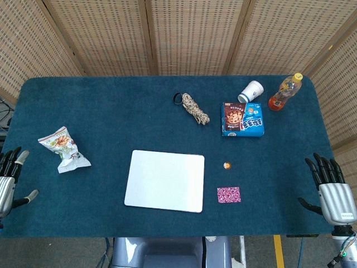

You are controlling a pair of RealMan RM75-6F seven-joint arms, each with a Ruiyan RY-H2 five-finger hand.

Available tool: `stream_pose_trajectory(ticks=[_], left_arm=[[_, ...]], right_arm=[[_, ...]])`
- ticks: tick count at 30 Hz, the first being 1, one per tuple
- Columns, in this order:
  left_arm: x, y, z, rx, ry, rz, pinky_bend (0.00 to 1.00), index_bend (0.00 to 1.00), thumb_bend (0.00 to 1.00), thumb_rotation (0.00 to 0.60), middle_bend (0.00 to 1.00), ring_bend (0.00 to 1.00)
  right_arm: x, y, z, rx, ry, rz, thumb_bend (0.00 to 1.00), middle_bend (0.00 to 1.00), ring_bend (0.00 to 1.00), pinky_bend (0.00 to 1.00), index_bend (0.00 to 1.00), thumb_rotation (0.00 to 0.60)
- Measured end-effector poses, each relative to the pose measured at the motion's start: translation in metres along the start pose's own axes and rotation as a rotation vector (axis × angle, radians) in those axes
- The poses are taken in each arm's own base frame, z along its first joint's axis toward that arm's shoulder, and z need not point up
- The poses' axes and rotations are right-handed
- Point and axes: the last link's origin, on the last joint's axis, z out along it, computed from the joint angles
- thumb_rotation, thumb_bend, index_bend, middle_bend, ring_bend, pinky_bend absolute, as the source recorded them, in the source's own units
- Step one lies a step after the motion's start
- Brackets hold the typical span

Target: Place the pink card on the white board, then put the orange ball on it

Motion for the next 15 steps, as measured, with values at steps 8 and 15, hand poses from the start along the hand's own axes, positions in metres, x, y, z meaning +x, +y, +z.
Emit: stream_pose_trajectory(ticks=[8, 15], left_arm=[[-0.001, 0.000, 0.000, 0.005, -0.003, 0.006, 0.00, 0.00, 0.00, 0.600, 0.00, 0.00], [0.002, 0.003, 0.000, -0.004, 0.005, -0.005, 0.00, 0.00, 0.00, 0.600, 0.00, 0.00]], right_arm=[[-0.003, -0.001, 0.000, 0.015, -0.034, 0.002, 0.00, 0.00, 0.00, 0.00, 0.00, 0.600], [-0.007, -0.015, 0.004, 0.134, -0.188, 0.069, 0.00, 0.00, 0.00, 0.00, 0.02, 0.600]])
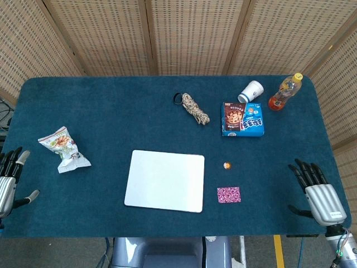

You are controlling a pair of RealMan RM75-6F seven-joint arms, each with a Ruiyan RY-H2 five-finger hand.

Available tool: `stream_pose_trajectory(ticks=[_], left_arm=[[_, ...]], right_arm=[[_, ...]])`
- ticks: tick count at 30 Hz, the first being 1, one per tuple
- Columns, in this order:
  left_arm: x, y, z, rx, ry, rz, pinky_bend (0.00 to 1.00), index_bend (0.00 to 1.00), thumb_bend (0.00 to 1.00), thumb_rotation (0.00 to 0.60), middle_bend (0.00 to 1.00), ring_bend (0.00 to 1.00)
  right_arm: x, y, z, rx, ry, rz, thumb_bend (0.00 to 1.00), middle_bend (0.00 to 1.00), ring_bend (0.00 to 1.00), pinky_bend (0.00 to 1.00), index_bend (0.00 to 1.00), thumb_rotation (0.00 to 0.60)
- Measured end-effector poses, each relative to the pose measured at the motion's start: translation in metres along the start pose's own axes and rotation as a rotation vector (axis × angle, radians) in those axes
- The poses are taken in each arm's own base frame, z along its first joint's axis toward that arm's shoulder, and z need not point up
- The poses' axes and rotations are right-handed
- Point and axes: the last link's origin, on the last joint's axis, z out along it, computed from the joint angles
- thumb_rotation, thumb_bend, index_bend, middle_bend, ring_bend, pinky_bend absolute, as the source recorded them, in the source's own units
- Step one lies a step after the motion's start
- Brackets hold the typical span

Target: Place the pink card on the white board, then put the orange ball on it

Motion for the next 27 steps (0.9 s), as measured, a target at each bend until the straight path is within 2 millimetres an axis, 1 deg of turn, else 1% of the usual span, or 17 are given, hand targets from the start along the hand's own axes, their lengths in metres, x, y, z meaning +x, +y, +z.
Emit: stream_pose_trajectory(ticks=[2, 4, 7, 8, 10, 12, 14, 18, 21, 27], left_arm=[[0.001, 0.000, 0.000, -0.001, 0.001, 0.003, 0.00, 0.00, 0.00, 0.600, 0.00, 0.00], [0.001, 0.000, -0.001, 0.002, 0.003, -0.002, 0.00, 0.00, 0.00, 0.600, 0.00, 0.00], [0.003, -0.002, -0.001, 0.010, 0.006, -0.003, 0.00, 0.00, 0.00, 0.600, 0.00, 0.00], [0.003, -0.002, -0.001, 0.011, 0.006, -0.001, 0.00, 0.00, 0.00, 0.600, 0.00, 0.00], [0.003, -0.003, 0.000, 0.014, 0.003, -0.001, 0.00, 0.00, 0.00, 0.600, 0.00, 0.00], [0.002, -0.004, 0.002, 0.020, -0.003, -0.003, 0.00, 0.00, 0.00, 0.600, 0.00, 0.00], [0.001, -0.005, 0.003, 0.027, -0.010, -0.006, 0.00, 0.00, 0.00, 0.600, 0.00, 0.00], [0.002, -0.006, 0.006, 0.033, -0.013, -0.014, 0.00, 0.00, 0.00, 0.600, 0.00, 0.00], [0.002, -0.007, 0.007, 0.036, -0.018, -0.018, 0.00, 0.00, 0.00, 0.600, 0.00, 0.00], [0.002, -0.009, 0.008, 0.038, -0.028, -0.022, 0.00, 0.00, 0.00, 0.600, 0.00, 0.00]], right_arm=[[-0.003, -0.007, 0.006, 0.048, -0.056, 0.009, 0.00, 0.00, 0.00, 0.00, 0.06, 0.600], [-0.008, -0.018, 0.016, 0.111, -0.123, 0.024, 0.00, 0.00, 0.00, 0.00, 0.10, 0.600], [-0.016, -0.036, 0.036, 0.202, -0.202, 0.019, 0.00, 0.00, 0.00, 0.00, 0.14, 0.600], [-0.019, -0.040, 0.041, 0.223, -0.220, 0.009, 0.00, 0.00, 0.00, 0.00, 0.16, 0.600], [-0.026, -0.048, 0.049, 0.249, -0.243, -0.022, 0.03, 0.00, 0.00, 0.00, 0.21, 0.600], [-0.033, -0.056, 0.057, 0.263, -0.257, -0.061, 0.10, 0.00, 0.00, 0.00, 0.24, 0.600], [-0.041, -0.063, 0.065, 0.271, -0.269, -0.095, 0.13, 0.00, 0.00, 0.00, 0.25, 0.600], [-0.059, -0.080, 0.085, 0.272, -0.280, -0.153, 0.13, 0.00, 0.00, 0.00, 0.25, 0.600], [-0.070, -0.088, 0.096, 0.260, -0.285, -0.178, 0.13, 0.00, 0.00, 0.00, 0.25, 0.600], [-0.084, -0.095, 0.109, 0.242, -0.283, -0.235, 0.13, 0.00, 0.00, 0.00, 0.25, 0.600]])
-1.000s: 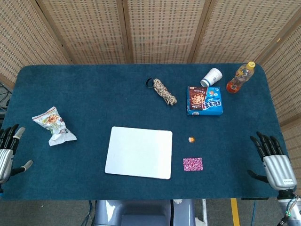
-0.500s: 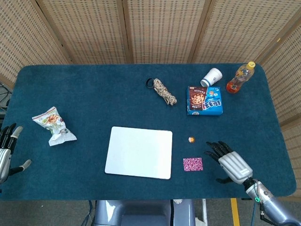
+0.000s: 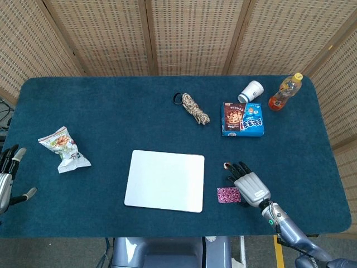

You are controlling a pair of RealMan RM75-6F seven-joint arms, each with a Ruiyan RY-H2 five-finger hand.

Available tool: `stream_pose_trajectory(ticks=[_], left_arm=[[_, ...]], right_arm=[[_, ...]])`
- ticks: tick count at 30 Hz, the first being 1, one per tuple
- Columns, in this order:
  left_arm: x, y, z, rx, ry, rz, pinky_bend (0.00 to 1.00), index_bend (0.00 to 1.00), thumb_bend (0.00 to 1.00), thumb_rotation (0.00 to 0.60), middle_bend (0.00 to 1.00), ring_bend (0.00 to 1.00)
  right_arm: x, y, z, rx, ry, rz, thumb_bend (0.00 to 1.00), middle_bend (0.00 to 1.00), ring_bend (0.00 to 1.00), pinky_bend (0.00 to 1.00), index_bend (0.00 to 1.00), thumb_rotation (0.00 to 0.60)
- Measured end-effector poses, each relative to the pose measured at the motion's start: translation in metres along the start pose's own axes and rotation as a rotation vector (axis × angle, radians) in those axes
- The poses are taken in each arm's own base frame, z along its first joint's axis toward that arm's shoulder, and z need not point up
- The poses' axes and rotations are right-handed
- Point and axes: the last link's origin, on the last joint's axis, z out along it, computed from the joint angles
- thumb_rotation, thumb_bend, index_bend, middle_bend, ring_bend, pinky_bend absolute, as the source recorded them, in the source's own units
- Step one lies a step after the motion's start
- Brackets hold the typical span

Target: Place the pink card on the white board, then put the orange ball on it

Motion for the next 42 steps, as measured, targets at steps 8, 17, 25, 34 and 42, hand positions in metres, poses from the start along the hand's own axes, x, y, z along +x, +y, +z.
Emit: stream_pose_trajectory(ticks=[8, 17, 25, 34, 42], left_arm=[[0.000, 0.000, 0.000, 0.002, -0.002, -0.001, 0.00, 0.00, 0.00, 0.600, 0.00, 0.00], [-0.001, 0.000, 0.001, 0.004, -0.003, 0.000, 0.00, 0.00, 0.00, 0.600, 0.00, 0.00], [-0.001, 0.000, 0.001, 0.005, -0.004, 0.001, 0.00, 0.00, 0.00, 0.600, 0.00, 0.00], [-0.001, 0.000, 0.001, 0.005, -0.005, 0.000, 0.00, 0.00, 0.00, 0.600, 0.00, 0.00], [-0.001, -0.001, 0.001, 0.009, -0.006, -0.002, 0.00, 0.00, 0.00, 0.600, 0.00, 0.00]], right_arm=[[-0.003, -0.005, 0.006, -0.020, -0.018, -0.018, 0.21, 0.00, 0.00, 0.00, 0.27, 0.600], [-0.007, -0.012, 0.006, -0.016, -0.032, -0.025, 0.21, 0.00, 0.00, 0.00, 0.28, 0.600], [-0.011, -0.016, 0.006, -0.004, -0.029, -0.043, 0.21, 0.00, 0.00, 0.00, 0.28, 0.600], [-0.018, -0.018, 0.008, 0.002, -0.029, -0.055, 0.21, 0.00, 0.00, 0.00, 0.28, 0.600], [-0.022, -0.017, 0.012, -0.008, -0.047, -0.052, 0.23, 0.00, 0.00, 0.00, 0.38, 0.600]])
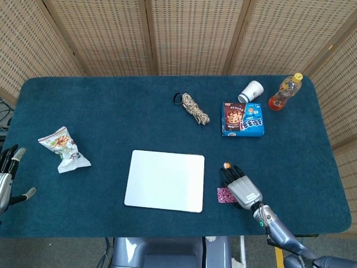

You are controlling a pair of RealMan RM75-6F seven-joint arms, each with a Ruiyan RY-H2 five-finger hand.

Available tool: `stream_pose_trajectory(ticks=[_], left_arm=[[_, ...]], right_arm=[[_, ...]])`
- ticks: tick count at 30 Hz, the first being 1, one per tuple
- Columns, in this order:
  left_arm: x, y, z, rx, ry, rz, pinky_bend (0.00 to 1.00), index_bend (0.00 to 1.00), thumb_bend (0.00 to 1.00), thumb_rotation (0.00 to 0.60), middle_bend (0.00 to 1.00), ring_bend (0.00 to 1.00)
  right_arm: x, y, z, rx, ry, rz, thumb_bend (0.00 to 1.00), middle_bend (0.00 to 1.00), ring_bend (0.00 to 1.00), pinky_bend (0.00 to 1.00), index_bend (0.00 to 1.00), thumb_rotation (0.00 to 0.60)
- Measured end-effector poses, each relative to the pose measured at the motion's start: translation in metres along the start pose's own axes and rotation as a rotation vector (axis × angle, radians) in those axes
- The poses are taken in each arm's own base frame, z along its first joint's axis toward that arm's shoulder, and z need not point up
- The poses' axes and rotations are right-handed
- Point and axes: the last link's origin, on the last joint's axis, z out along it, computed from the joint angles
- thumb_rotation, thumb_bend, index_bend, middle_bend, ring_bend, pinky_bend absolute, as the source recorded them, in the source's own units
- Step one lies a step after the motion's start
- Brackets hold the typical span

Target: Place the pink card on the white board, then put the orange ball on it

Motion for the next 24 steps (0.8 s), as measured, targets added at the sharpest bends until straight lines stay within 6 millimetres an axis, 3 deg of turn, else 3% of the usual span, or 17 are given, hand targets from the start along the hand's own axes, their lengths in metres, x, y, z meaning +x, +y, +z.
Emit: stream_pose_trajectory(ticks=[6, 24], left_arm=[[0.000, 0.000, 0.000, 0.000, -0.002, 0.001, 0.00, 0.00, 0.00, 0.600, 0.00, 0.00], [0.000, -0.001, 0.000, 0.003, -0.002, -0.003, 0.00, 0.00, 0.00, 0.600, 0.00, 0.00]], right_arm=[[-0.001, 0.000, 0.002, -0.007, -0.011, 0.004, 0.33, 0.00, 0.00, 0.00, 0.52, 0.600], [0.008, -0.007, 0.000, 0.020, 0.027, 0.058, 0.34, 0.00, 0.00, 0.00, 0.55, 0.600]])
